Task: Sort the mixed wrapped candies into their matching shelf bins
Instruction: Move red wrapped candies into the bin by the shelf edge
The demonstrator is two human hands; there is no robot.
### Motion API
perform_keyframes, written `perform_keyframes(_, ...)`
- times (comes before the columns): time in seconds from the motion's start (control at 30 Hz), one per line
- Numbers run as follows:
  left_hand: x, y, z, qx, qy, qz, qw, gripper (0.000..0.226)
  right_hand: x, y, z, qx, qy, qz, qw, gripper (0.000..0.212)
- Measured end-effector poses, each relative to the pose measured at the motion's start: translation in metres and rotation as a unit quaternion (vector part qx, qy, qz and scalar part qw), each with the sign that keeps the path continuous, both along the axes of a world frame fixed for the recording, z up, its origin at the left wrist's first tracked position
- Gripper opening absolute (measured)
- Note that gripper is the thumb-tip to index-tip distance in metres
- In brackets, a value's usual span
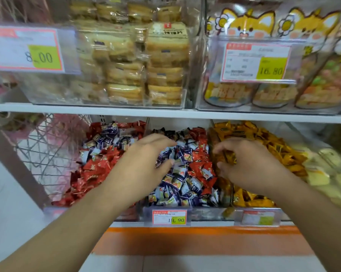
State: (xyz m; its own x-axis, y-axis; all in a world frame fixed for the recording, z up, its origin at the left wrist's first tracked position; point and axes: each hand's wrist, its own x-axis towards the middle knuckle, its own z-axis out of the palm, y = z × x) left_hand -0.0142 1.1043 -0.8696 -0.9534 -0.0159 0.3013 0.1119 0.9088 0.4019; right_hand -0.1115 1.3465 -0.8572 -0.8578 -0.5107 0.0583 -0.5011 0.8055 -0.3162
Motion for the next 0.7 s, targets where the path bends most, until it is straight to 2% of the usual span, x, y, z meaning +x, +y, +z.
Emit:
perform_keyframes(0.17, -0.035, 0.041, -0.024, -0.01, -0.081, -0.078, 0.994, 0.052, 0.0, 0.003, 0.0, -0.021, -0.006, -0.005, 1.0, 0.029)
perform_keyframes(0.33, -0.064, 0.051, -0.045, -0.044, -0.165, -0.09, 0.981, 0.06, -0.001, 0.007, 0.0, -0.041, -0.022, 0.003, 0.999, 0.025)
perform_keyframes(0.53, -0.072, 0.058, -0.043, -0.035, -0.135, -0.073, 0.988, 0.029, -0.004, 0.009, -0.004, -0.05, -0.031, 0.013, 0.998, 0.025)
perform_keyframes(0.7, -0.066, 0.062, -0.045, 0.004, -0.118, -0.056, 0.991, 0.033, -0.005, 0.009, -0.006, -0.053, -0.02, 0.019, 0.998, 0.023)
